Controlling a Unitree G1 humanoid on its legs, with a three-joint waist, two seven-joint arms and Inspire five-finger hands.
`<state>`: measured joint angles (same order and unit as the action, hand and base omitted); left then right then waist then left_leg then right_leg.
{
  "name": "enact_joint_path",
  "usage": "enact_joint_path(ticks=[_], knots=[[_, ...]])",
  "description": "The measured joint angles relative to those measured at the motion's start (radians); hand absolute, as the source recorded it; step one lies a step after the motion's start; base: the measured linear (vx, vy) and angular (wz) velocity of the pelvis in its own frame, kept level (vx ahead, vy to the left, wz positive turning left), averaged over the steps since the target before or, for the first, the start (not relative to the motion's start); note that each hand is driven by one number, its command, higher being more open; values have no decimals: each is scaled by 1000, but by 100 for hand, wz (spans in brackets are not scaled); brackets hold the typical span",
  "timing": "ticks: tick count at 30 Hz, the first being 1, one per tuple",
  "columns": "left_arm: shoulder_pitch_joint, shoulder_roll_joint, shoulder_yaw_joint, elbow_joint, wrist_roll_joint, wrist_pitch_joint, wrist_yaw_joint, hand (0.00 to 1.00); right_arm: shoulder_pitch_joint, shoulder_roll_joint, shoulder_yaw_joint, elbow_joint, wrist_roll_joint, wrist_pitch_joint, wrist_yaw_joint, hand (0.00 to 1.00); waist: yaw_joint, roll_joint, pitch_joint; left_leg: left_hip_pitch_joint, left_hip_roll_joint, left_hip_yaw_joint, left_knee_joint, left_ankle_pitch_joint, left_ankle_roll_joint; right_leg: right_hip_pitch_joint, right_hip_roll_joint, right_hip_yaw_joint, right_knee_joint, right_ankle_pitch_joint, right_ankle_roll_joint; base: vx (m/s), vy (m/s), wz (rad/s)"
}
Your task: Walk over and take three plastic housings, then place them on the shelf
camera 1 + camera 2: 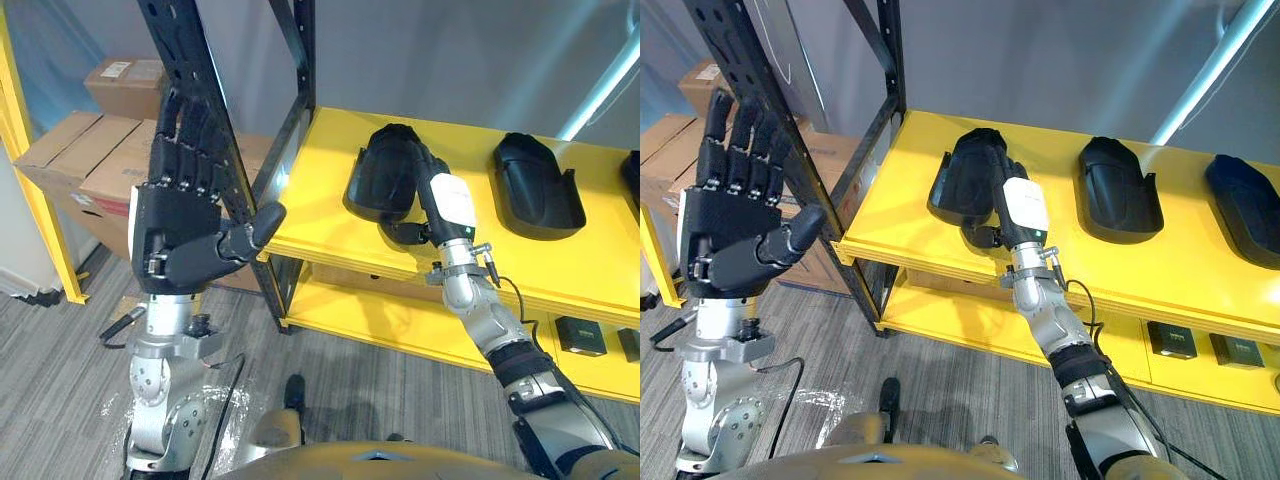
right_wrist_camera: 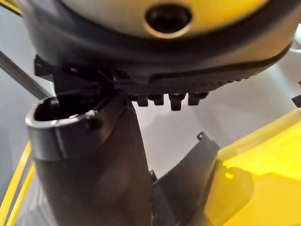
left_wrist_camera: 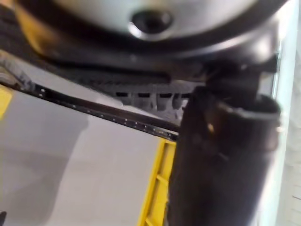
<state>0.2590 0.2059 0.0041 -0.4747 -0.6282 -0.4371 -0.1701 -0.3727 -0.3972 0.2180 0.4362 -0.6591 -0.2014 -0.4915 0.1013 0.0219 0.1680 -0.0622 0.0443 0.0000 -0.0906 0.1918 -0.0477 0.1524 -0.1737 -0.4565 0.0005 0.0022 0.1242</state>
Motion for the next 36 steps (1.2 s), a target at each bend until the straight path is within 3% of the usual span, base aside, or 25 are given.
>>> enact_joint_path(ticks=[12, 24, 28, 31, 34, 36], knots=[[25, -13, 32, 0, -32, 0, -14, 100, -38, 0, -6, 75, 0, 37, -52, 100, 9, -5, 21, 1, -2, -17, 0, 3, -5, 4, -1, -17, 20, -18, -3, 7, -22, 5], [25, -13, 32, 0, -37, 0, -14, 100, -37, 0, -8, 72, -1, 9, -72, 100, 6, -1, 32, 2, 0, -16, 0, -1, 1, 0, -4, -17, 31, -25, -4, 0, -2, 0], [29, -13, 32, 0, -36, 0, -19, 100, 75, 0, -67, -105, -68, -96, -168, 100, 6, -1, 34, 2, 2, -5, 0, -6, 5, -6, -8, -8, 31, -24, -3, 14, -23, -6], [65, -13, 36, -12, -36, -1, -20, 100, 251, 1, -154, -400, -126, -250, -244, 100, -12, -3, 35, 15, -1, 23, 0, -12, 5, -6, -18, 14, 33, -19, 5, 55, -3, -18], [116, -40, 62, -32, -37, -11, -21, 100, 397, 45, -259, -611, -96, -320, -248, 100, -34, -9, 36, 35, 2, 54, 0, -30, 7, -6, -21, 45, 33, -20, 4, 35, -1, -30], [142, -57, 73, -45, -31, -23, -2, 100, 477, 111, -324, -683, -26, -336, -230, 100, -56, -13, 33, 39, 2, 74, 0, -35, 8, -8, -20, 59, 31, -30, 2, -19, -4, -28]])
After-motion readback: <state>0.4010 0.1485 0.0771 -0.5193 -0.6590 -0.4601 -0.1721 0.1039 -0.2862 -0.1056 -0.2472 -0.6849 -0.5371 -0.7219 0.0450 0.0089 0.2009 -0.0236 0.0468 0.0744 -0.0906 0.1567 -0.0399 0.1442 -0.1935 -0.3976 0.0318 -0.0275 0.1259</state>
